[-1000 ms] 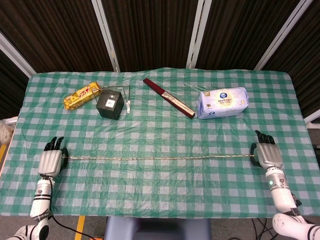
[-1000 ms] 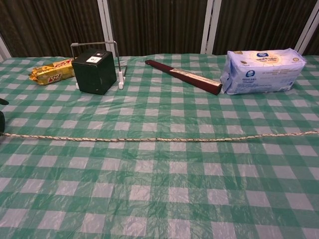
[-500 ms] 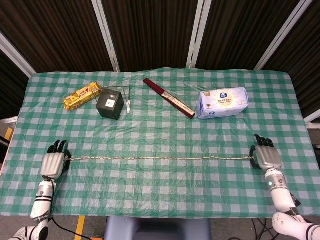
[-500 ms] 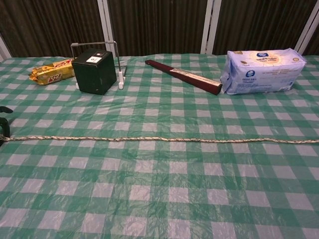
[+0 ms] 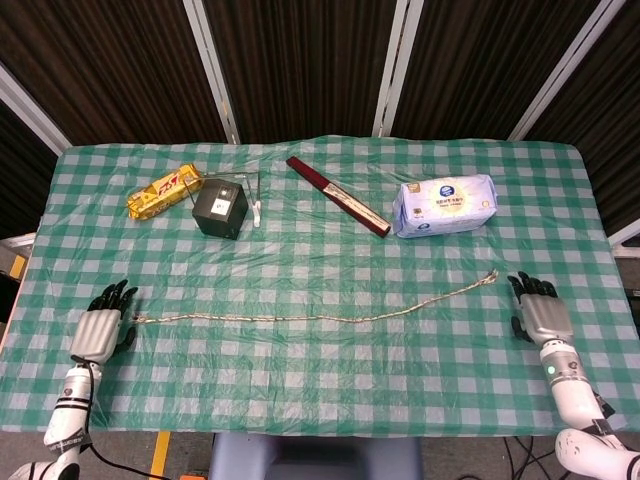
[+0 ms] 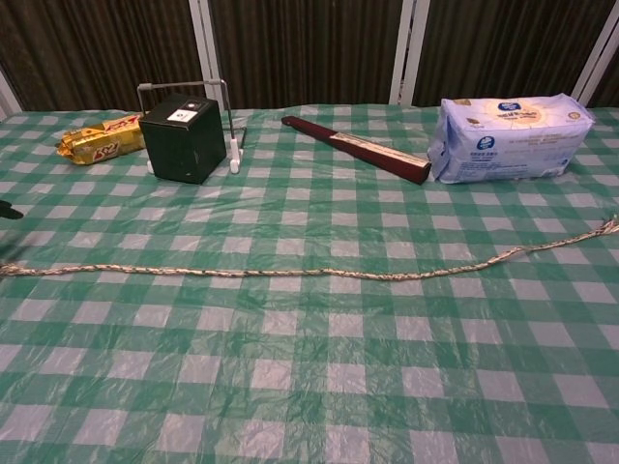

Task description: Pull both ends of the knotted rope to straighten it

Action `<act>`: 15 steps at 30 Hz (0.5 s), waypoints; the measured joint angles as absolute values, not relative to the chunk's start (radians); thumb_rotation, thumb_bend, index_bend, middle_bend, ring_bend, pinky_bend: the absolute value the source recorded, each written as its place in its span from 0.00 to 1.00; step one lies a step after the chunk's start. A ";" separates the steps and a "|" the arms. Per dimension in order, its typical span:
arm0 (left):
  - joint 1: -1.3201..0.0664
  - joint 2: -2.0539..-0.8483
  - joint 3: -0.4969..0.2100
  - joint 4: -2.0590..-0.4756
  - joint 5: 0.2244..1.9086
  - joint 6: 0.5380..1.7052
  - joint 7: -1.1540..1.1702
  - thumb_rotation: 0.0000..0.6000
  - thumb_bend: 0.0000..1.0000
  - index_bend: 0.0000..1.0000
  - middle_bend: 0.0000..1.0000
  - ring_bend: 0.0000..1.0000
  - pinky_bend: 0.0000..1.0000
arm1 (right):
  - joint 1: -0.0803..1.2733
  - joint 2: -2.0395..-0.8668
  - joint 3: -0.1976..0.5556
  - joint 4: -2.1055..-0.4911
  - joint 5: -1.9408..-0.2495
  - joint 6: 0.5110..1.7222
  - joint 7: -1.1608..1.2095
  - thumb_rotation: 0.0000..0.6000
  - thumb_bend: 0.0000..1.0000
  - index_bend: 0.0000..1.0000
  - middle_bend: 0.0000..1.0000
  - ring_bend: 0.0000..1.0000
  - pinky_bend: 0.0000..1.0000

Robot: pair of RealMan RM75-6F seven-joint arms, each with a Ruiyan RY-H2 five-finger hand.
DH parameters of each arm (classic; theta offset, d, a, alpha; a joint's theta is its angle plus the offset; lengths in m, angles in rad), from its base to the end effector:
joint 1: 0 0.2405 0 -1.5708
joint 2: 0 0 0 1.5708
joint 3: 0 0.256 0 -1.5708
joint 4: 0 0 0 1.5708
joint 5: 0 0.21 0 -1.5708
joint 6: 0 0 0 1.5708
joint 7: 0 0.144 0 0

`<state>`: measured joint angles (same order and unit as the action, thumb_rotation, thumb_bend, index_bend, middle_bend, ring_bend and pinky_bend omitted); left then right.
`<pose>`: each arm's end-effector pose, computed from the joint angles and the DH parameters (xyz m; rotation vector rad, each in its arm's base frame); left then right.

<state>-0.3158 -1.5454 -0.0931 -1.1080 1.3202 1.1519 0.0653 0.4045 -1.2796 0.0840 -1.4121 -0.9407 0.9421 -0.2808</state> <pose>-0.3442 0.2680 0.0379 -1.5086 -0.9715 -0.7015 -0.3515 -0.2781 0.0870 1.4651 -1.1513 0.4230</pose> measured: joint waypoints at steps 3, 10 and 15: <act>-0.302 -1.504 -0.097 -1.160 1.332 1.189 0.034 1.00 0.45 0.00 0.00 0.00 0.20 | 0.387 -1.261 0.083 -1.435 -0.968 0.973 -0.258 1.00 0.51 0.00 0.00 0.00 0.00; -0.238 -1.362 -0.088 -1.309 1.399 1.343 -0.026 1.00 0.44 0.00 0.00 0.00 0.18 | 0.294 -1.197 0.065 -1.536 -1.127 1.204 -0.203 1.00 0.41 0.00 0.00 0.00 0.00; -0.163 -1.236 -0.040 -1.427 1.493 1.470 -0.082 1.00 0.44 0.00 0.00 0.00 0.14 | 0.172 -1.144 0.024 -1.612 -1.306 1.460 -0.160 1.00 0.40 0.00 0.00 0.00 0.00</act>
